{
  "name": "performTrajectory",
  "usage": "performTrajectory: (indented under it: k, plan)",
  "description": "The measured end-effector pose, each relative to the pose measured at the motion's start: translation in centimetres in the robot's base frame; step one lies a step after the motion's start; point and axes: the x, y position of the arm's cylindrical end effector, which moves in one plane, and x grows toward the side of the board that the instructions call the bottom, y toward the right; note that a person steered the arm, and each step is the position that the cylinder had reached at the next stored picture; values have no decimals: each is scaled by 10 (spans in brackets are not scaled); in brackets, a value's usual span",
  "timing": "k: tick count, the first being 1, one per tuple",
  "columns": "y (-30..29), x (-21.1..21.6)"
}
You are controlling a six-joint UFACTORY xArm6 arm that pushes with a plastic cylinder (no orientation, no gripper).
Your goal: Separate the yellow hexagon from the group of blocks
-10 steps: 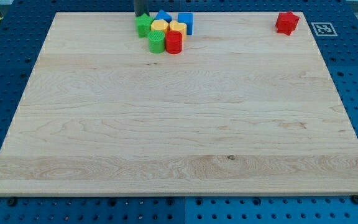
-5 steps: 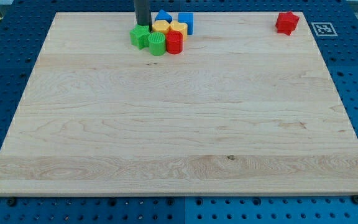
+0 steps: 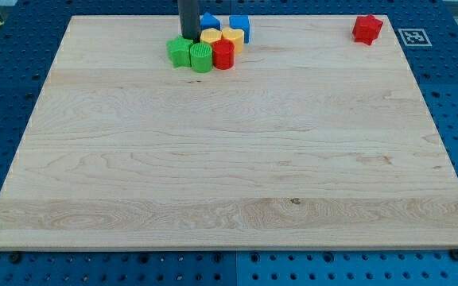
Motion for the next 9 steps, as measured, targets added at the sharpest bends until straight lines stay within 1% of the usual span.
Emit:
performTrajectory:
  k: [4, 5, 8, 9]
  plan:
    - [16, 1]
    - [33, 1]
    - [61, 1]
    - [80, 1]
